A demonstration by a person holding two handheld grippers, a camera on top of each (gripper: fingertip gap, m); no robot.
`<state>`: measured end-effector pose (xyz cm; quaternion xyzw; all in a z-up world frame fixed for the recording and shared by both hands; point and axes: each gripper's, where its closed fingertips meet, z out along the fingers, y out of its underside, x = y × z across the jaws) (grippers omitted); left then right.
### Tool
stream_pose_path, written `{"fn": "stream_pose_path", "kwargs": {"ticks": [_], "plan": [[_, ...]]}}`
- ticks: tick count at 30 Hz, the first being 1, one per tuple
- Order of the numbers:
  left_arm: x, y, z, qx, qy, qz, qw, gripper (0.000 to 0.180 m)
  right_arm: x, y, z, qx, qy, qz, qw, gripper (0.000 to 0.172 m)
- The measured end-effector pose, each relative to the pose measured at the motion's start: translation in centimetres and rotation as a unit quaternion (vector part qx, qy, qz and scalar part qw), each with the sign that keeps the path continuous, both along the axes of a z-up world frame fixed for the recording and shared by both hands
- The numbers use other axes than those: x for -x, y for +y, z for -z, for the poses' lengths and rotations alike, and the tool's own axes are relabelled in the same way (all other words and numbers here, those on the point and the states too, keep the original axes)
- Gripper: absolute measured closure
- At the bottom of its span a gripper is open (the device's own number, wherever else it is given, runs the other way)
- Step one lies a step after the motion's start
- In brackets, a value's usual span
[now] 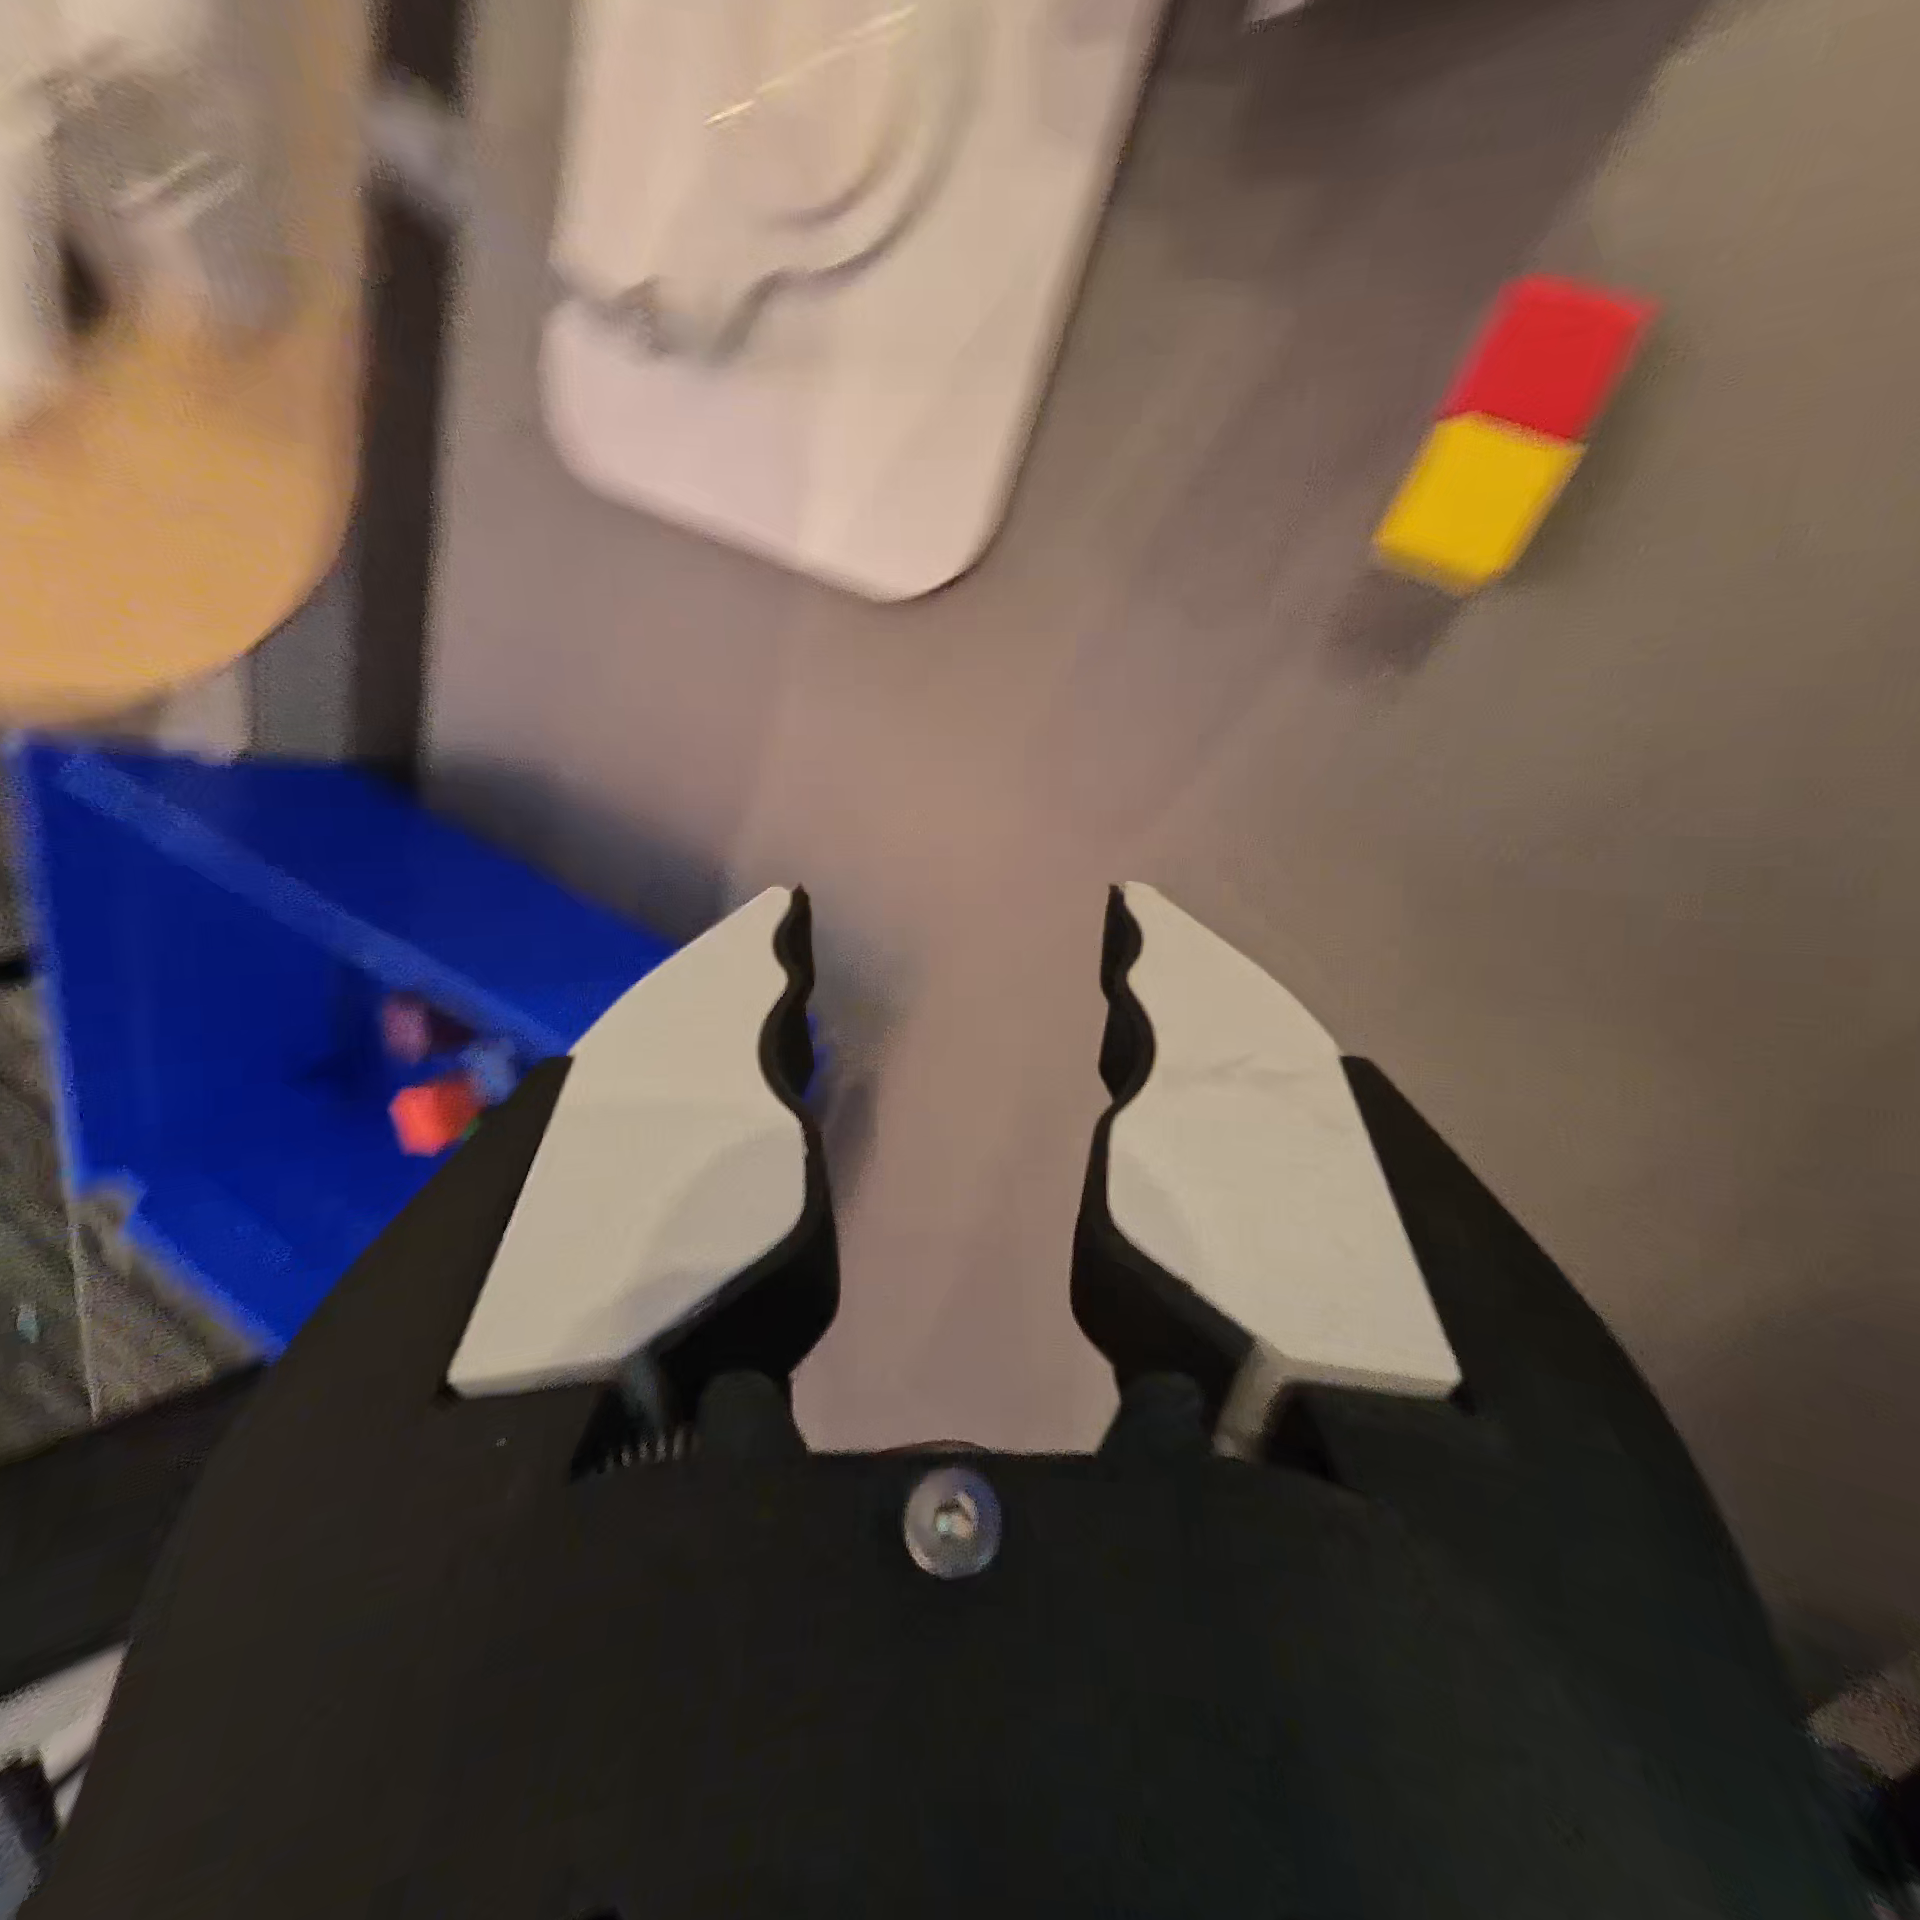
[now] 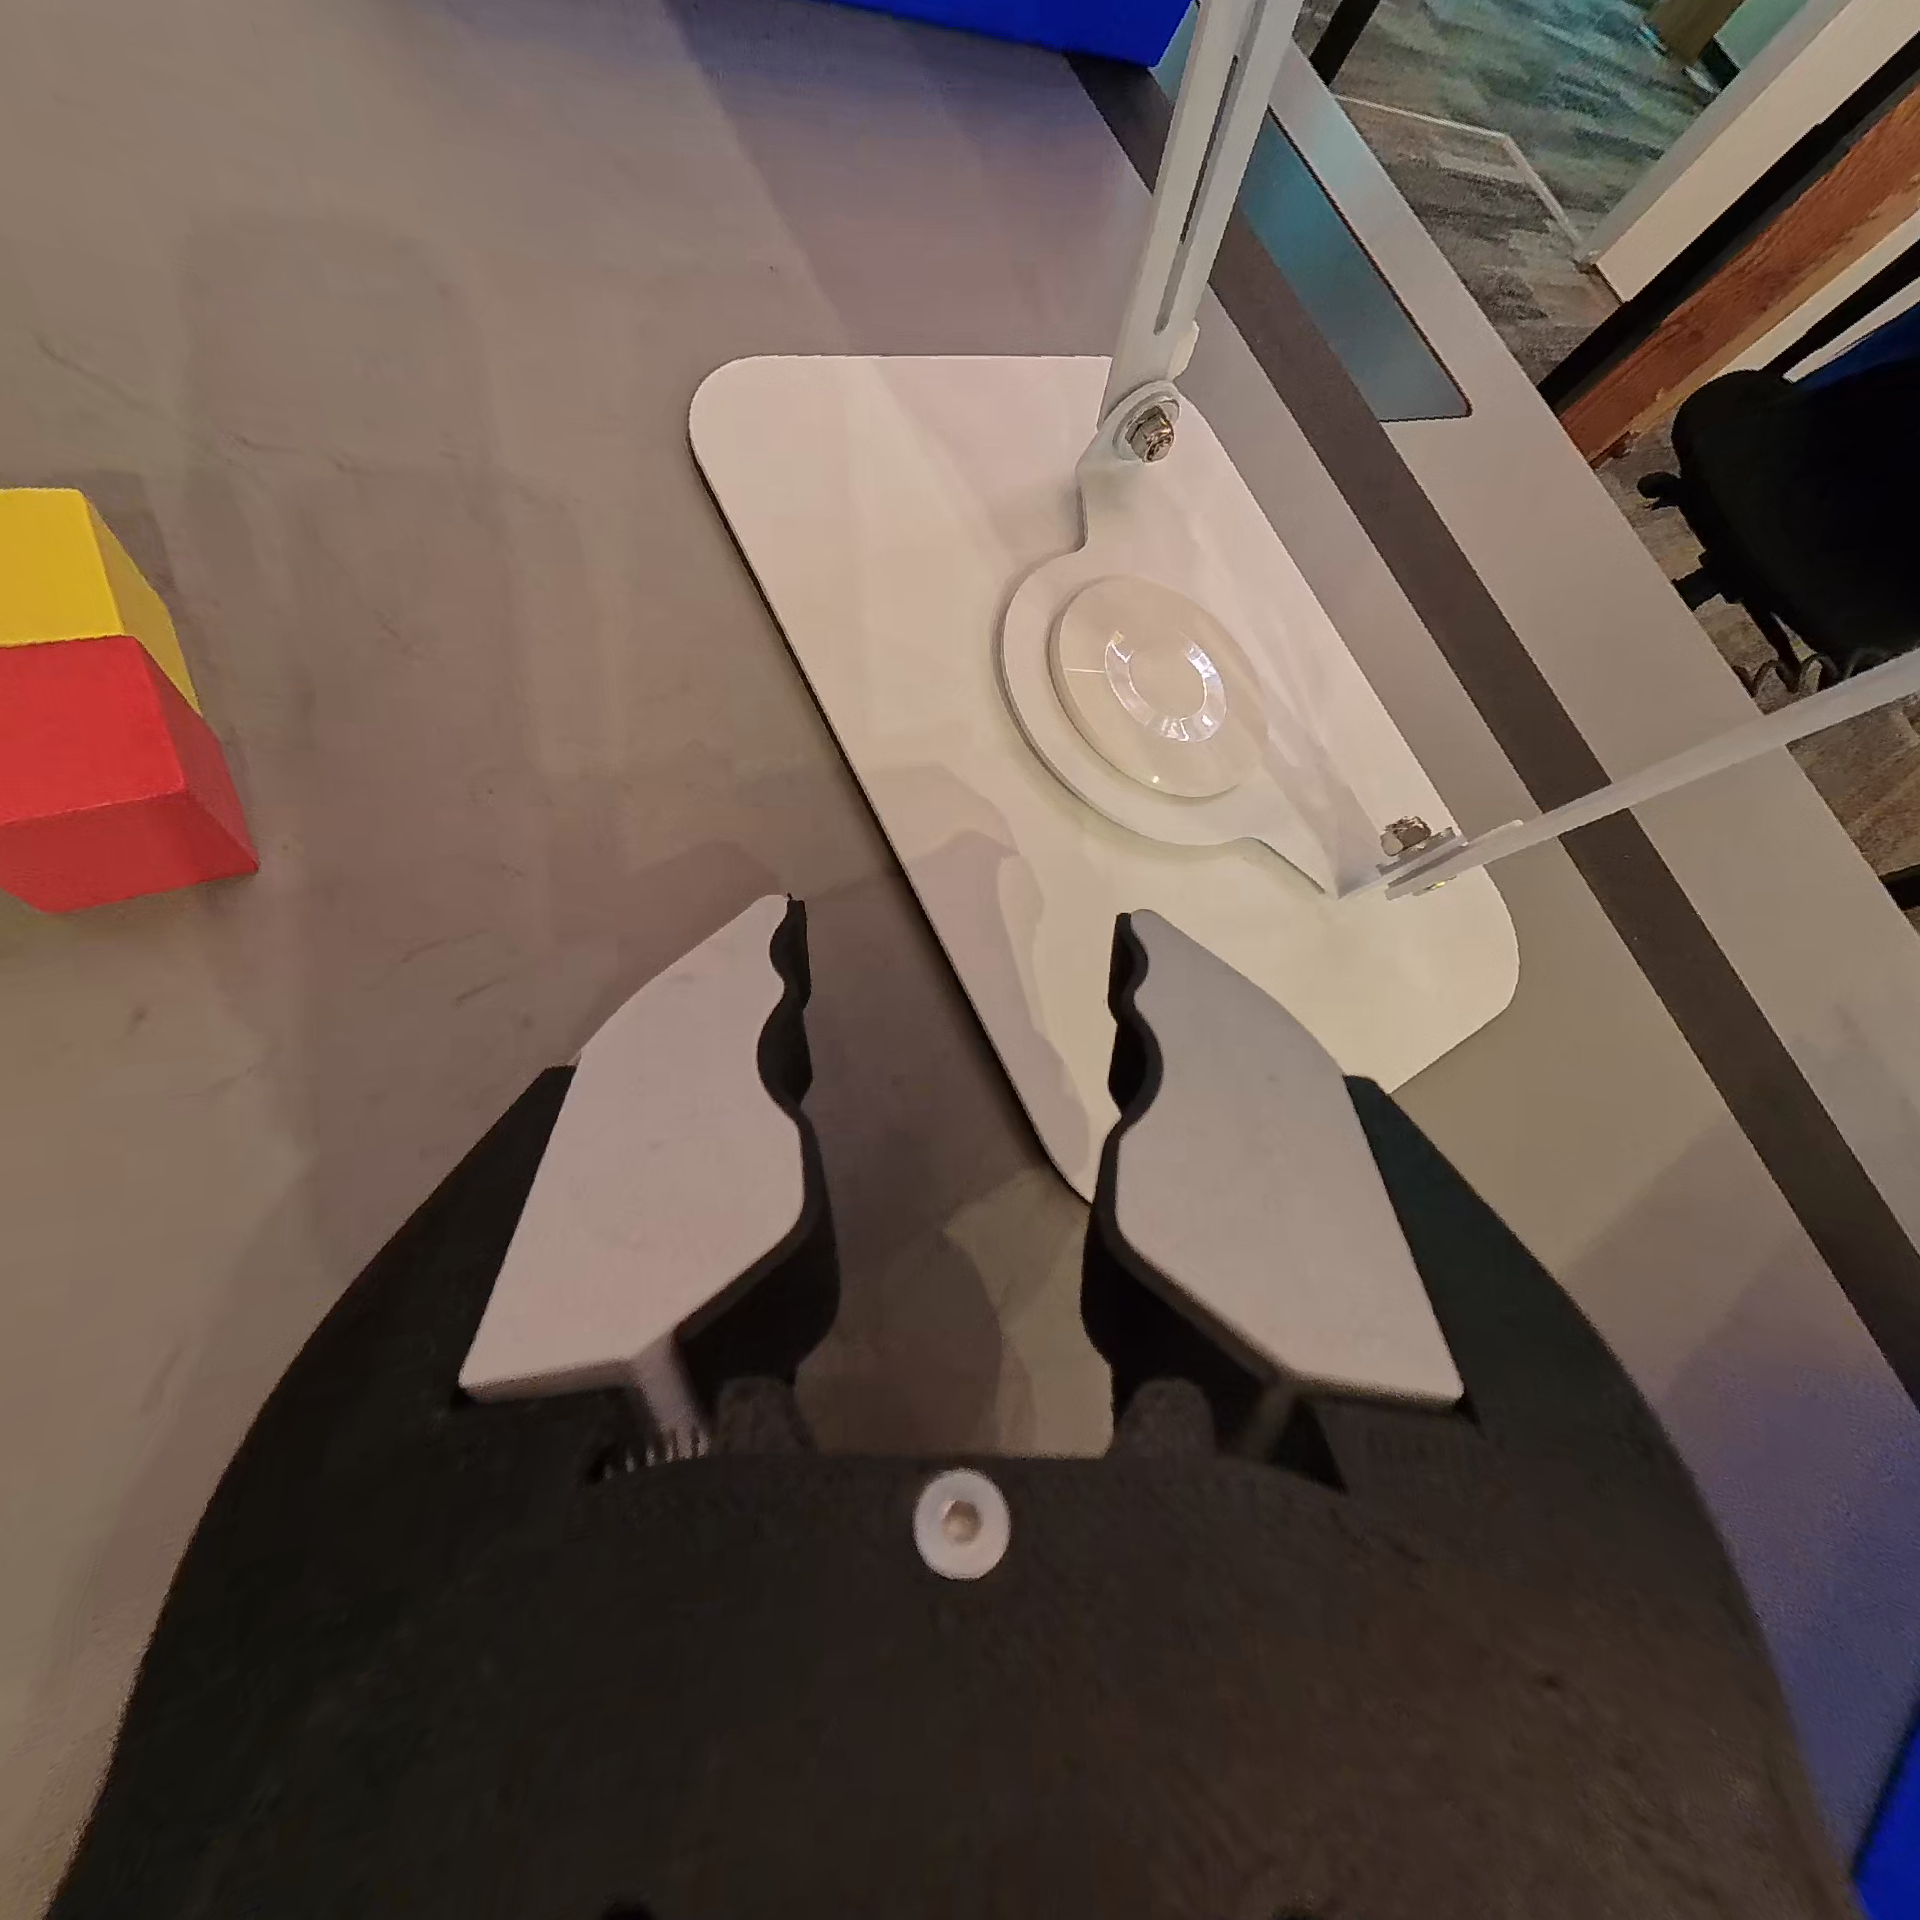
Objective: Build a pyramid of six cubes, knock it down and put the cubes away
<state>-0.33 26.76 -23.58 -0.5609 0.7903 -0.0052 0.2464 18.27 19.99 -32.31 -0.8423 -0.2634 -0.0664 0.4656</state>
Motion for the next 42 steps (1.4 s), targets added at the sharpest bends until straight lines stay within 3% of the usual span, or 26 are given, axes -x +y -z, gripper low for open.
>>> {"fn": "stream_pose_path", "kwargs": {"ticks": [2,5,9,13,20,35,42], "plan": [[2.2,5.2,-2.6,-0.034,-0.032,-0.048,0.998,0.132,0.0,0.0,0.0,0.001,0.000,0.001,1.000,0.116],[4.9,12.5,-3.2,-0.043,-0.032,-0.102,0.993,0.133,0.0,0.0,0.1,0.002,0.000,0.001,1.000,0.116],[5.6,19.3,0.4,-0.040,0.008,-0.090,0.995,0.133,0.0,0.0,0.1,0.003,0.001,0.002,1.000,0.116],[5.0,23.7,5.5,-0.026,0.060,-0.092,0.994,0.126,0.0,0.0,0.1,0.004,0.001,0.001,1.000,0.116],[3.9,26.2,9.7,-0.003,0.102,-0.072,0.992,0.127,0.0,0.0,0.1,0.004,0.002,0.000,1.000,0.116],[3.9,26.5,10.4,0.034,0.105,-0.059,0.992,0.129,0.0,0.0,0.1,0.007,0.004,-0.001,1.000,0.117],[3.8,27.5,10.7,0.056,0.101,-0.073,0.991,0.150,0.0,0.0,0.2,0.009,0.006,-0.001,1.000,0.117]]}}
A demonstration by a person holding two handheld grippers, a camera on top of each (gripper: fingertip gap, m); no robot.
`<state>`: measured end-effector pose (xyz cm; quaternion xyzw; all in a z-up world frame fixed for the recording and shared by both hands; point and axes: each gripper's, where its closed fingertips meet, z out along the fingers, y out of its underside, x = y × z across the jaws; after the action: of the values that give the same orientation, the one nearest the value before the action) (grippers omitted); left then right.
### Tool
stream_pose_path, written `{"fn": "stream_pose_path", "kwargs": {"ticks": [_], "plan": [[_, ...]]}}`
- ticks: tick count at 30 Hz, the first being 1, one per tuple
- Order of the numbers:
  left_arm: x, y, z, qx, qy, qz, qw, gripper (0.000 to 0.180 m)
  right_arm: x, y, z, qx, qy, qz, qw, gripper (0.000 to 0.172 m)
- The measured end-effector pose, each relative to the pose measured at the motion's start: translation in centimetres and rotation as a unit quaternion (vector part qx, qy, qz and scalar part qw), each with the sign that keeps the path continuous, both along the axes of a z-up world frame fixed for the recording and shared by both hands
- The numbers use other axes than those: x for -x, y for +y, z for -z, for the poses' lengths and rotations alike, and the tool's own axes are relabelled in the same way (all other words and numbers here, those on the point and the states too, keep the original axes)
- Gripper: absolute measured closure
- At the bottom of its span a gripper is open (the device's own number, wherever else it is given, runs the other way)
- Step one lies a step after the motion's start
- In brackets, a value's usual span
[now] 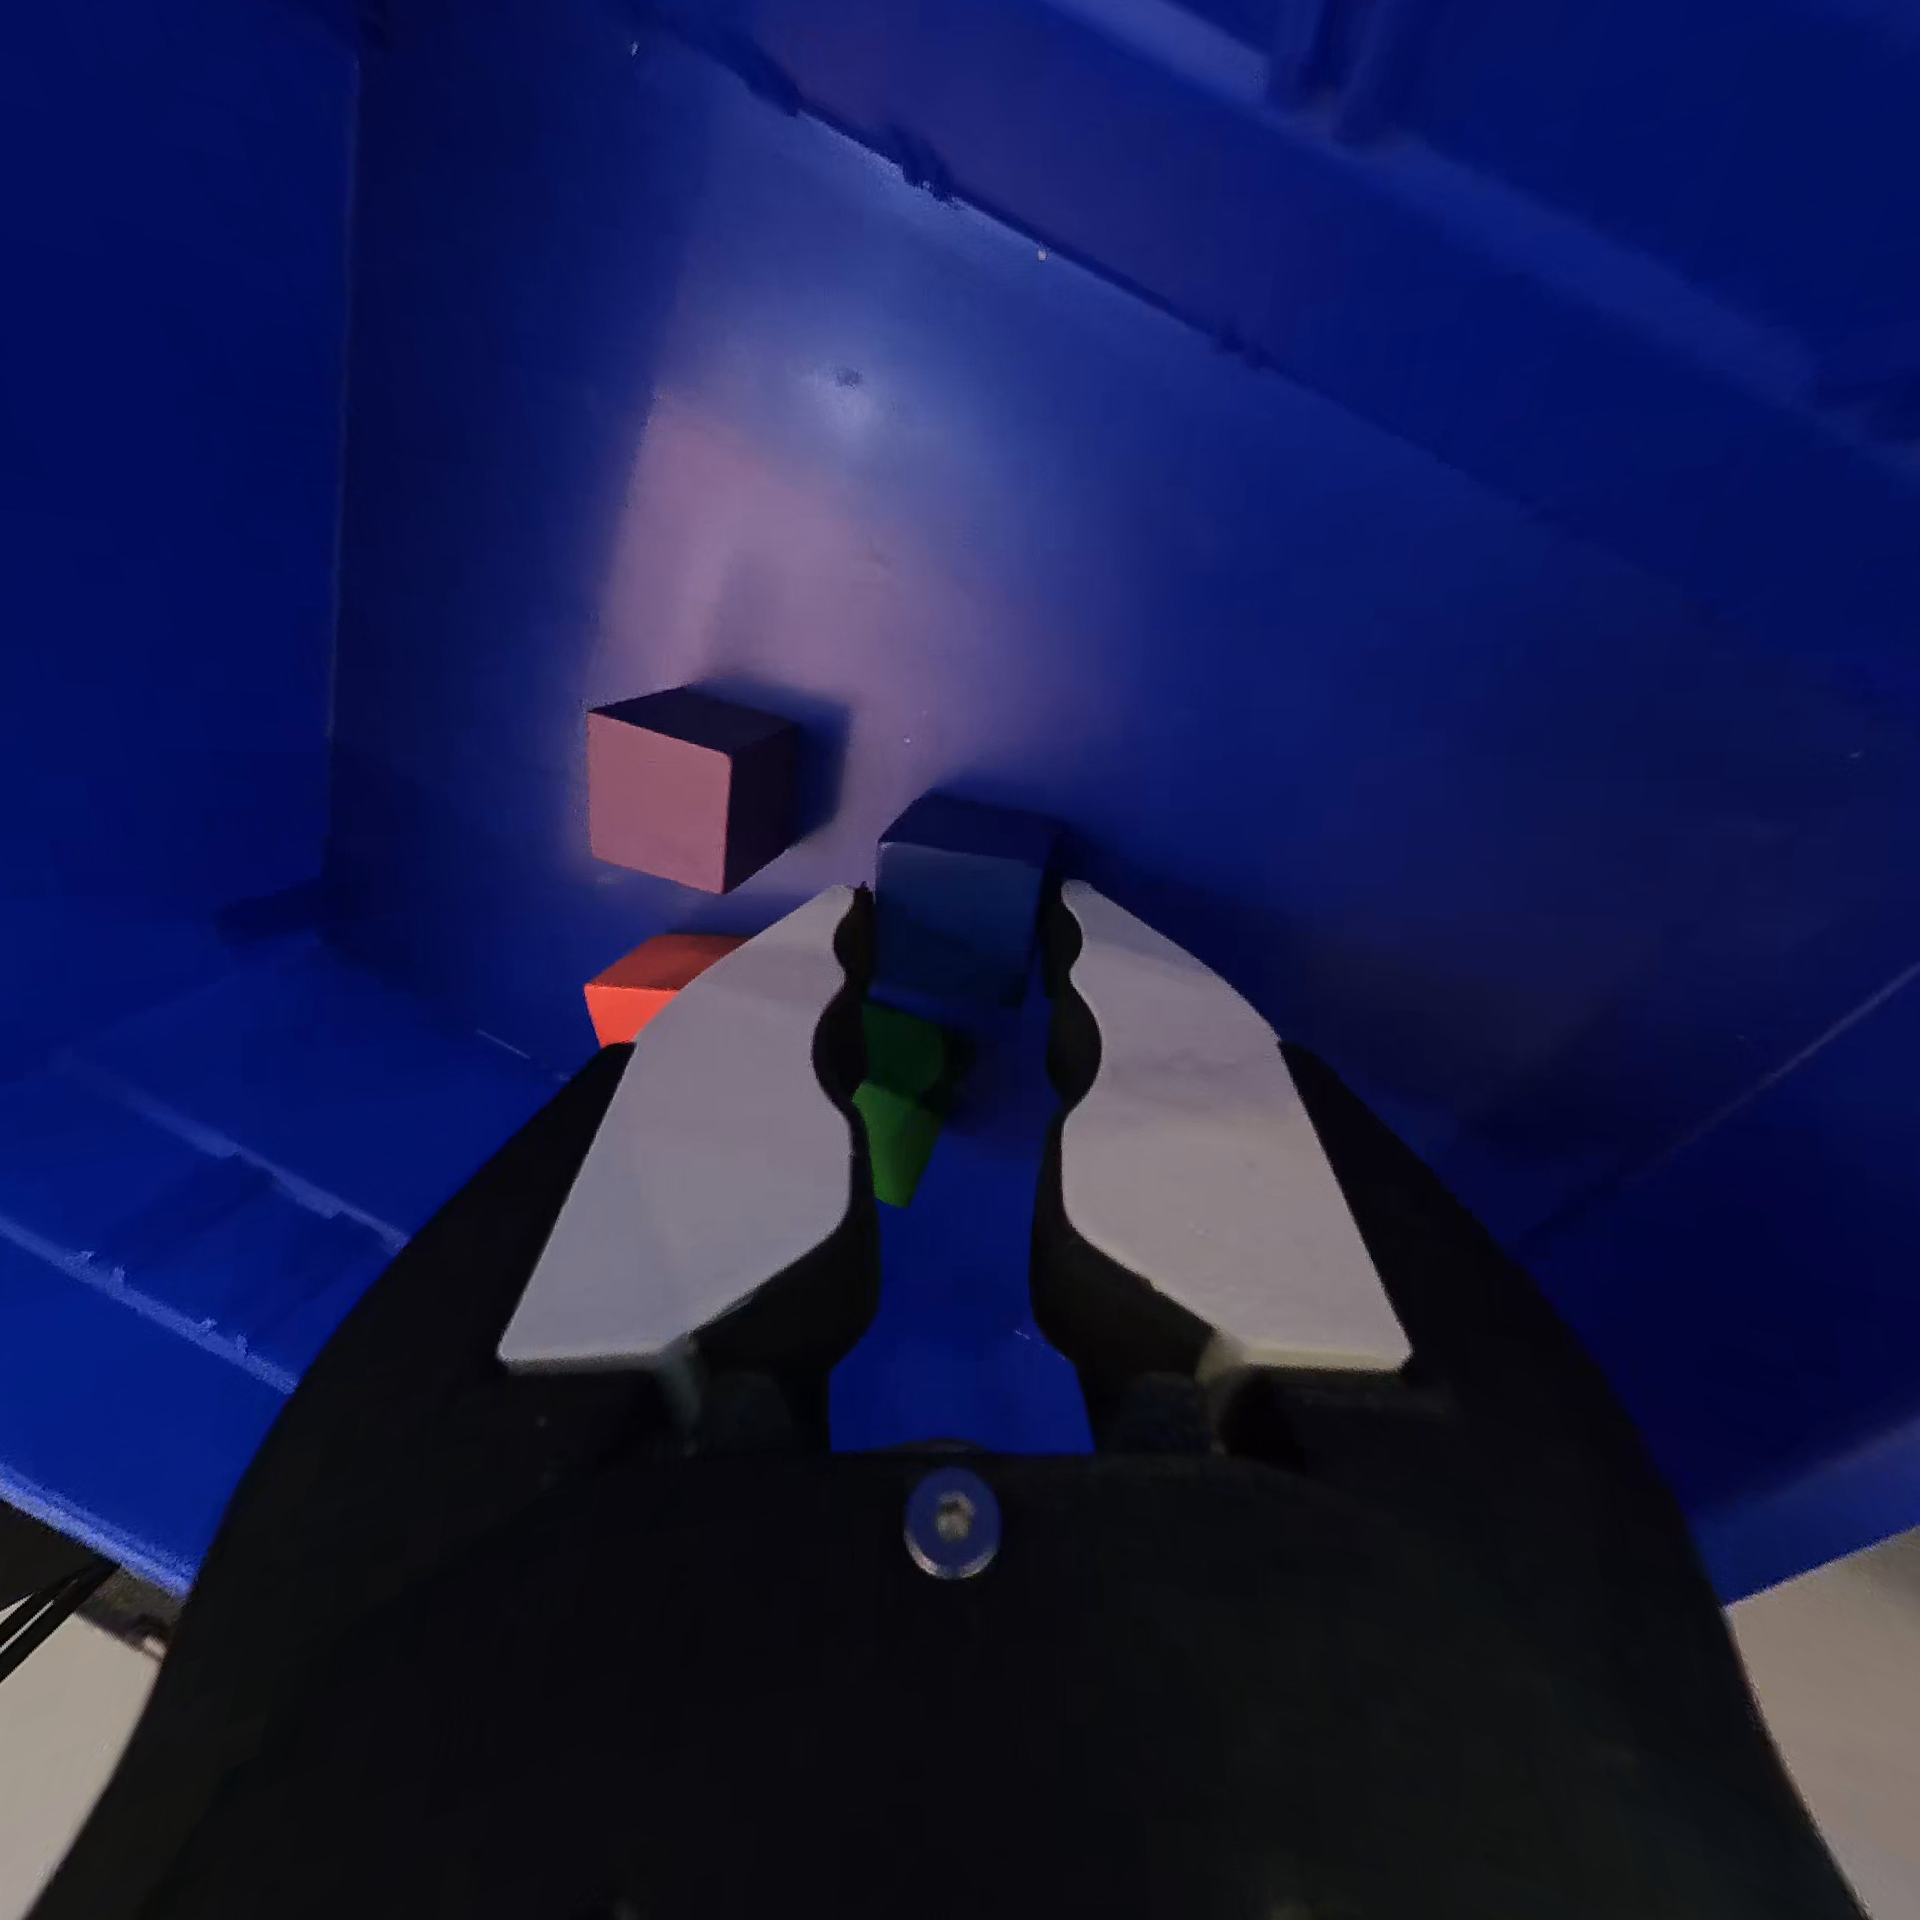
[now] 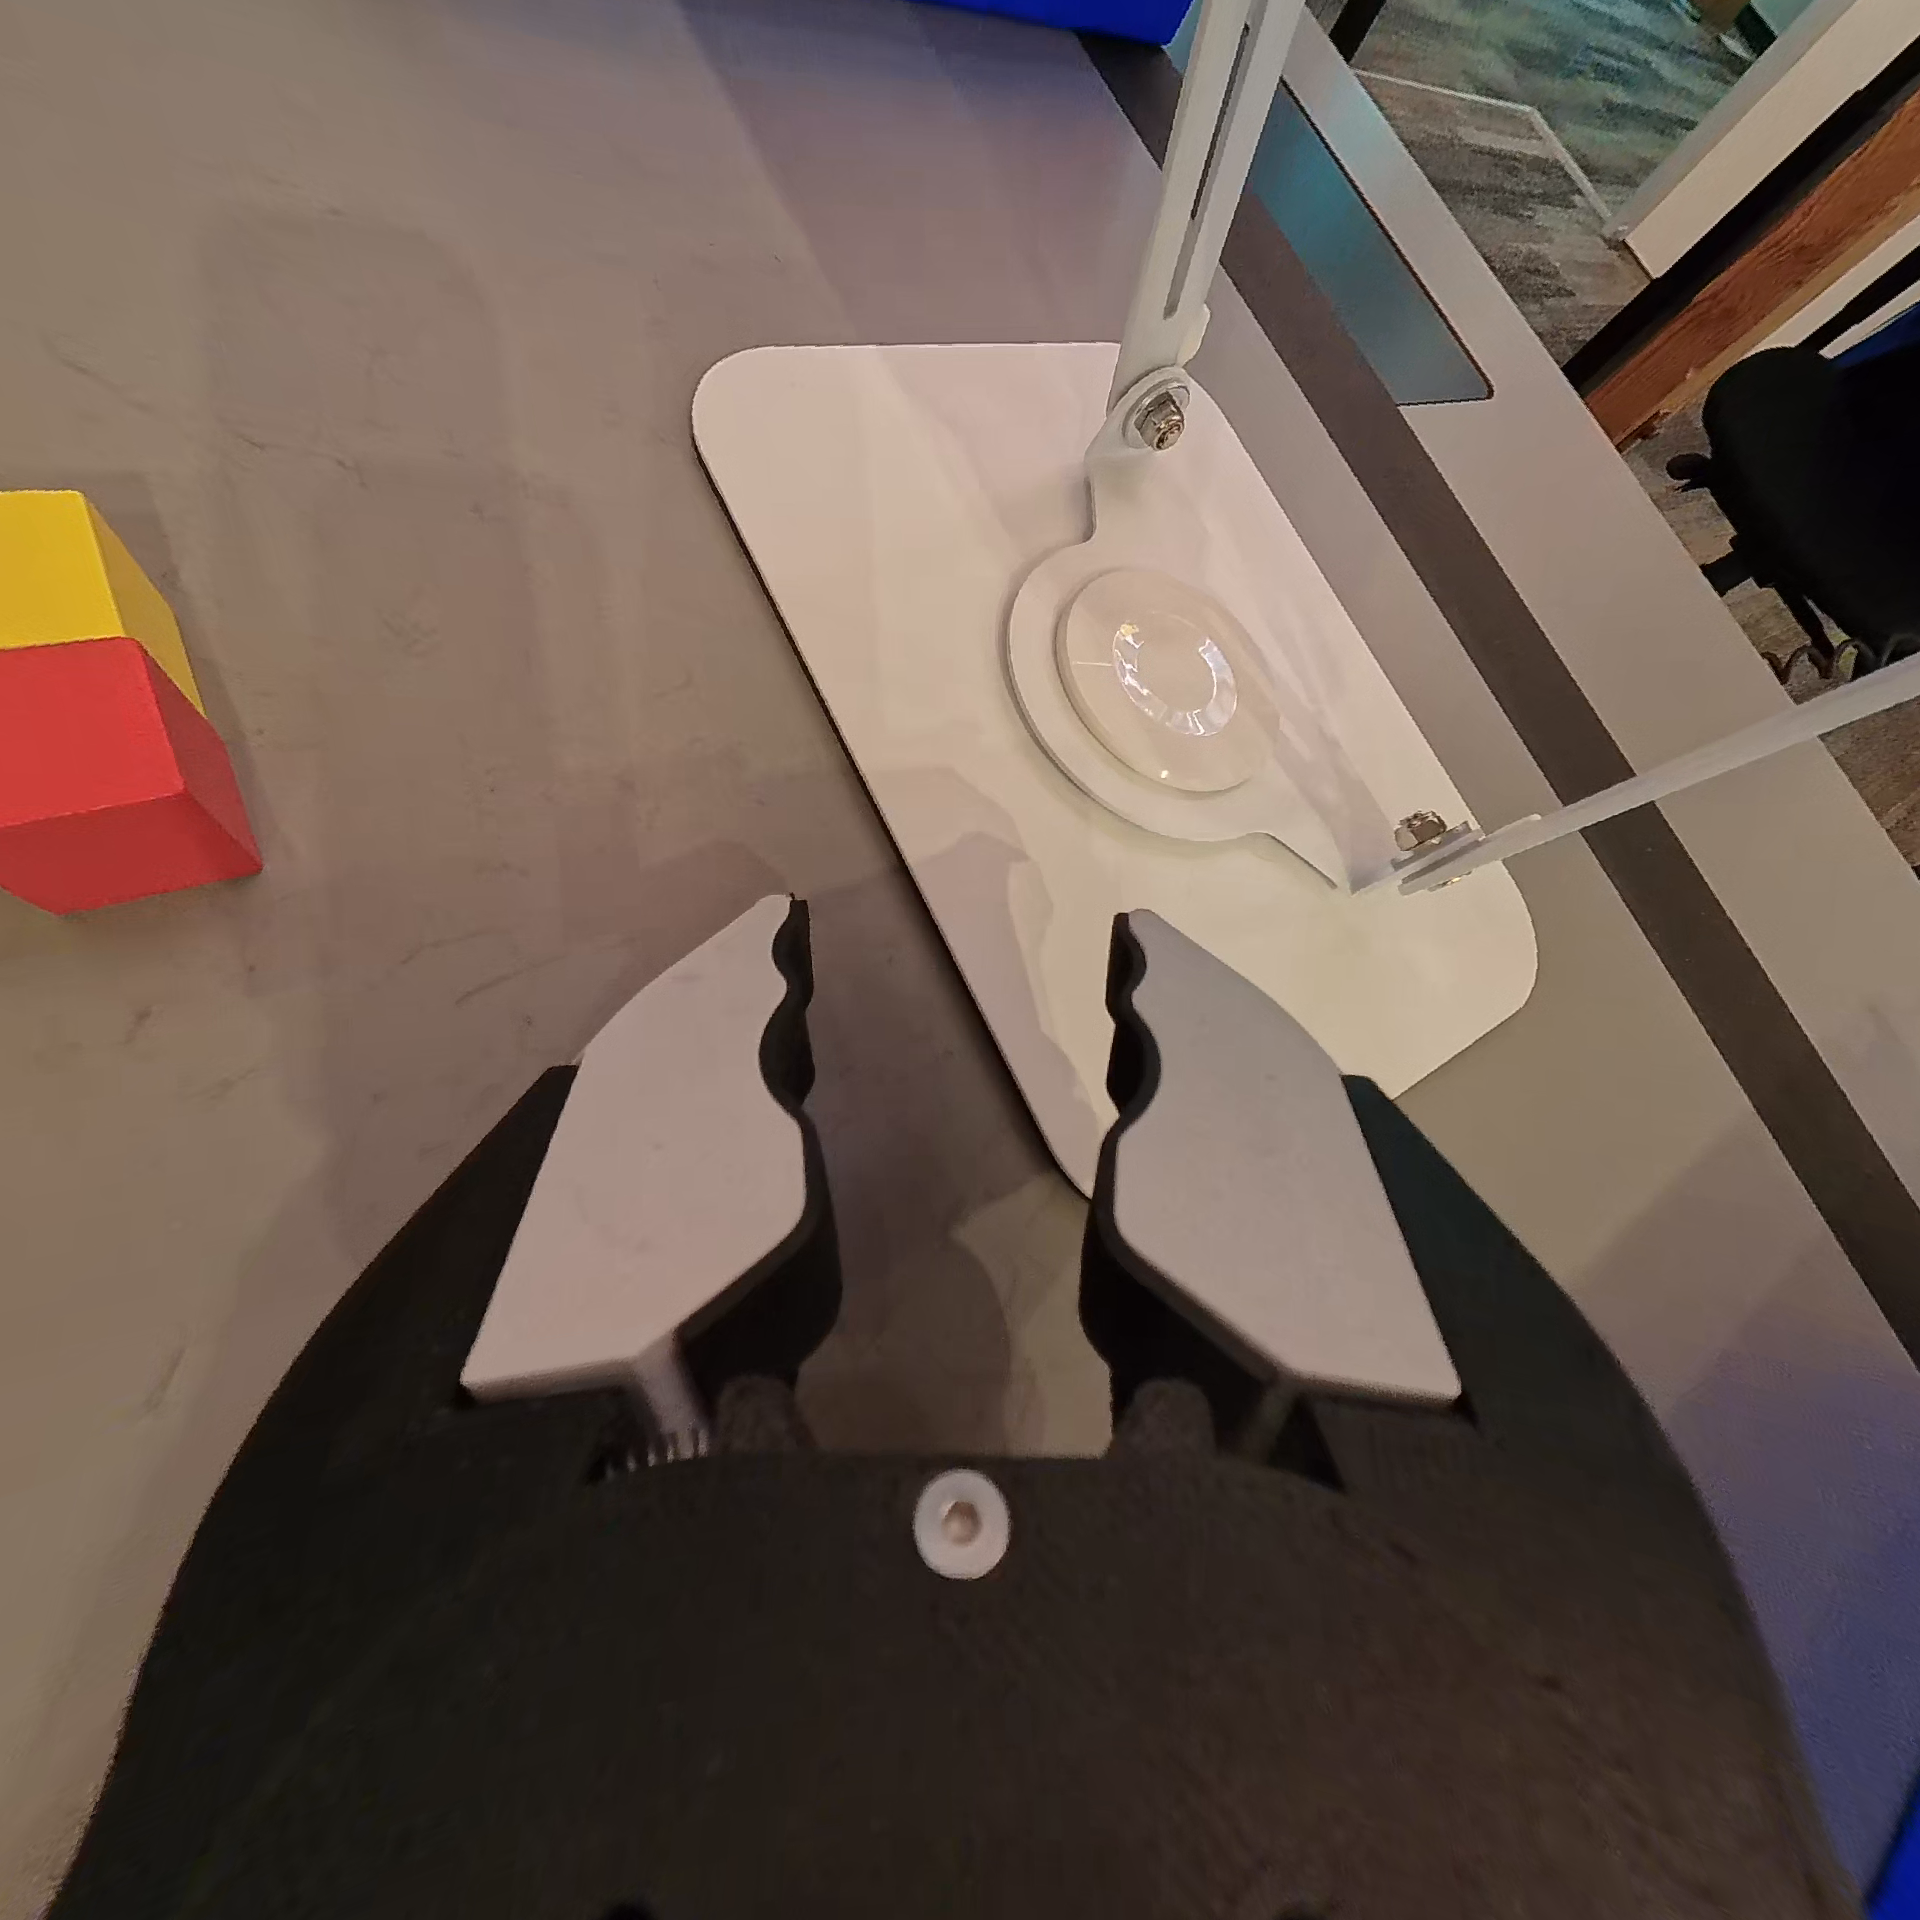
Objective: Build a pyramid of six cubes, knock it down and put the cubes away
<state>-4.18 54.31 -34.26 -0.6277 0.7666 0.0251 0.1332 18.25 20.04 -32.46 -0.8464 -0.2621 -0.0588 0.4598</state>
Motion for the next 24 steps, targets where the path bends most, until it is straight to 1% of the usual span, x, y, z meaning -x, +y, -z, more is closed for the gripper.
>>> {"fn": "stream_pose_path", "kwargs": {"ticks": [2,4,7,10,12,14,17,20,22,24], "plan": [[0.4,0.1,-0.1,-0.009,0.008,-0.005,1.000,0.150,0.0,0.0,0.0,0.000,0.000,0.000,1.000,0.117],[1.4,0.0,-0.9,-0.035,0.023,-0.011,0.999,0.150,0.0,0.0,0.0,0.001,0.000,0.000,1.000,0.117],[2.2,-2.1,-3.5,-0.052,-0.005,-0.010,0.999,0.150,0.0,0.0,0.0,0.000,-0.001,0.000,1.000,0.117],[3.2,-5.9,-6.5,-0.067,-0.030,0.007,0.997,0.151,0.0,0.0,0.0,-0.001,-0.002,0.000,1.000,0.118],[3.5,-9.6,-7.9,-0.062,-0.045,0.026,0.997,0.151,0.0,0.0,0.0,-0.003,-0.004,-0.001,1.000,0.118],[3.3,-13.2,-8.8,-0.067,-0.055,0.040,0.995,0.152,0.1,0.0,0.0,-0.003,-0.004,-0.001,1.000,0.118],[2.2,-19.0,-8.3,-0.065,-0.058,0.067,0.994,0.152,0.1,0.0,0.0,-0.003,-0.004,-0.001,1.000,0.118],[0.4,-24.7,-6.7,-0.043,-0.061,0.096,0.993,0.152,0.0,0.0,0.0,-0.004,-0.005,0.000,1.000,0.118],[-0.6,-27.8,-5.4,-0.035,-0.048,0.113,0.992,0.152,0.1,0.0,0.0,-0.004,-0.006,-0.001,1.000,0.118],[-1.5,-29.8,-4.4,-0.039,-0.037,0.127,0.990,0.152,0.1,0.0,0.0,-0.005,-0.007,-0.001,1.000,0.118]]}}
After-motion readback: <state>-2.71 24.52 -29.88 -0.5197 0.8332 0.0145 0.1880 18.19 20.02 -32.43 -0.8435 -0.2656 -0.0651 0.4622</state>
